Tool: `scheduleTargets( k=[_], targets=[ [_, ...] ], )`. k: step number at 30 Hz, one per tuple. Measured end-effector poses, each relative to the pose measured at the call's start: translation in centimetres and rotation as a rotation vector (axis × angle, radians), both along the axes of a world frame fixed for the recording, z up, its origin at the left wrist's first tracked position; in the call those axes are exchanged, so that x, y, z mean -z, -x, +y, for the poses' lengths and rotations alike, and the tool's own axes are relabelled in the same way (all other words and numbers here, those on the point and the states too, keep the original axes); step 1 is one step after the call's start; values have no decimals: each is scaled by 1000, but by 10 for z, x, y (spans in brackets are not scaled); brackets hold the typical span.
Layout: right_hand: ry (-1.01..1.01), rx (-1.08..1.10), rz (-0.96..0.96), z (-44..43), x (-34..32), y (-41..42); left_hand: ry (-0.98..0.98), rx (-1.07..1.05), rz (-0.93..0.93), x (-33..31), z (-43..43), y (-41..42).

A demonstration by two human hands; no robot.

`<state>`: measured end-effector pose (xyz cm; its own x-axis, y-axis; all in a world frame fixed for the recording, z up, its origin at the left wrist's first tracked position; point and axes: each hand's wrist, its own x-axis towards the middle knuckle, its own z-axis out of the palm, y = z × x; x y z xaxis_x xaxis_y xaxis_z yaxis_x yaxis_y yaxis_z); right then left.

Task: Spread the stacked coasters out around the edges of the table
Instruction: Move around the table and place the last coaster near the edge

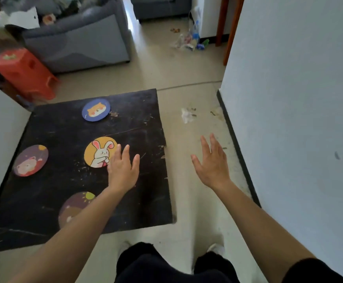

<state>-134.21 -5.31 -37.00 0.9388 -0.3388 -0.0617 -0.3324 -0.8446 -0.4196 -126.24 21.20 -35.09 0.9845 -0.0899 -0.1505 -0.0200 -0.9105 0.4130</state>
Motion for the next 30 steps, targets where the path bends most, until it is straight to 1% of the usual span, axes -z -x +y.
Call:
scheduleTargets(
  k=[3,7,12,16,20,25,28,30],
  targets=[
    [-28,-60,11,-43,-14,-10,7,-93,9,-6,-28,9],
    [-20,-152,16,-70,-22,-45,-26,-185,-19,-7,-38,1],
    [-29,-282,51,-69,-20,-96,7,-351,8,6,-44,-17],
    [27,-445,55,-60,-15,-154,96,-478,38,29,-48,-52],
    [61,-585,76,-39,-7,-231,179,-617,69,50,-44,-95],
    [40,-759,158,14,1,-314,289,-819,95,55,-26,-124],
    [10,-823,224,60,7,-348,326,-948,128,57,-11,-127],
    [-47,-852,281,85,12,-358,358,-1025,152,60,-4,-125]
  ],
)
